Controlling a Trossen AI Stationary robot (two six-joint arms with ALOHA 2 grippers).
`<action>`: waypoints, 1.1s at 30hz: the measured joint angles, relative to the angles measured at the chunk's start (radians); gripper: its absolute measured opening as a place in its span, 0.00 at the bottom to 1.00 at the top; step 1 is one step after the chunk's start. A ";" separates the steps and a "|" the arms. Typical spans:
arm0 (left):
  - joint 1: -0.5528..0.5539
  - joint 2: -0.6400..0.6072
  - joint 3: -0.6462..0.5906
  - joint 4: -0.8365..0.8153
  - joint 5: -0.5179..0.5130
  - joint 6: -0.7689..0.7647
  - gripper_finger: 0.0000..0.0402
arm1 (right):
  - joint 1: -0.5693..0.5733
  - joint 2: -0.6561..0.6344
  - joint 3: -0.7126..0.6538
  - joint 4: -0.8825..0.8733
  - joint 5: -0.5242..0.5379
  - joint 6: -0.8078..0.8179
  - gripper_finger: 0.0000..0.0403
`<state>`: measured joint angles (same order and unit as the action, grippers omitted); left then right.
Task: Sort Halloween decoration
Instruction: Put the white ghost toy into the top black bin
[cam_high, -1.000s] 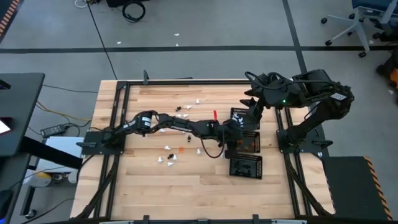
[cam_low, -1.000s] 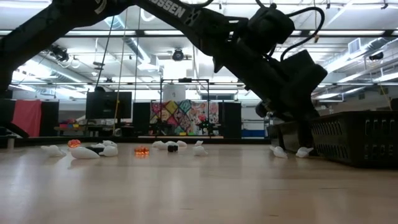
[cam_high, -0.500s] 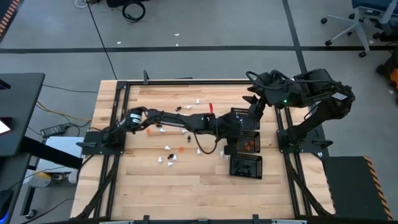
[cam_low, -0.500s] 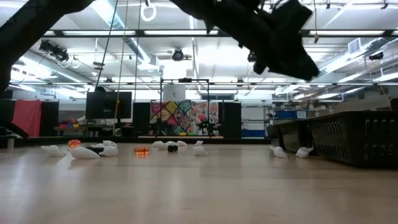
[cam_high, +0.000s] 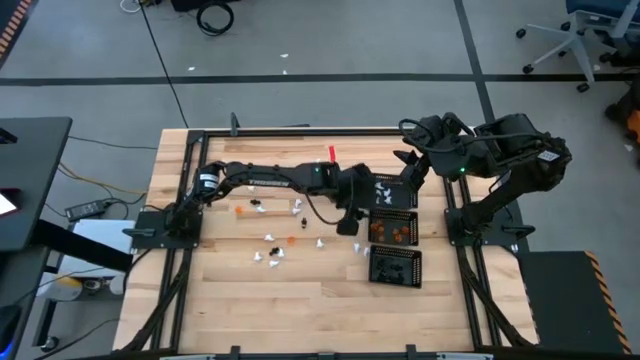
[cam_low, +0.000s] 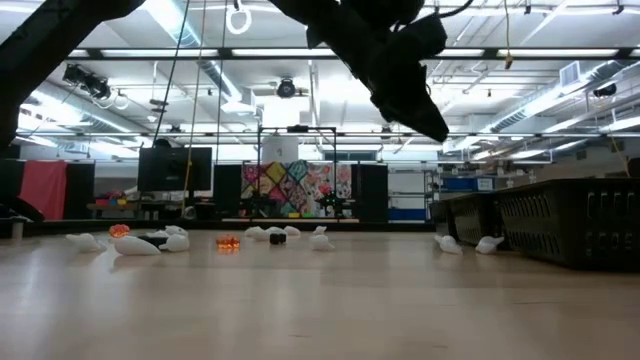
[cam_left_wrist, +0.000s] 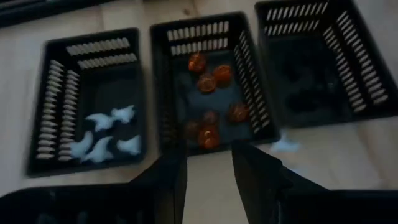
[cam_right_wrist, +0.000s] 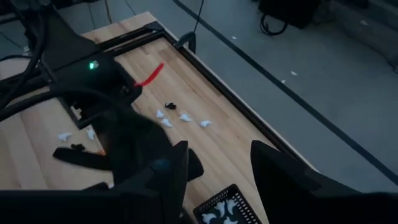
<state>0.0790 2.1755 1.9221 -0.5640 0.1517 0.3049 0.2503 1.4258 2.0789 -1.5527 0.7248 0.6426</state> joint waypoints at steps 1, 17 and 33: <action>0.007 -0.003 0.001 0.006 0.000 0.012 0.28 | 0.001 0.000 0.000 -0.001 0.008 0.009 0.44; 0.145 -0.041 0.002 -0.288 0.056 0.084 0.28 | 0.016 0.003 -0.093 0.002 0.012 0.055 0.44; 0.299 -0.358 -0.564 0.003 -0.056 0.130 0.28 | -0.011 -0.005 -0.092 0.018 0.130 -0.043 0.44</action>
<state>0.3782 1.8170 1.3580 -0.5609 0.0957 0.4351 0.2396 1.4204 1.9865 -1.5343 0.8546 0.5997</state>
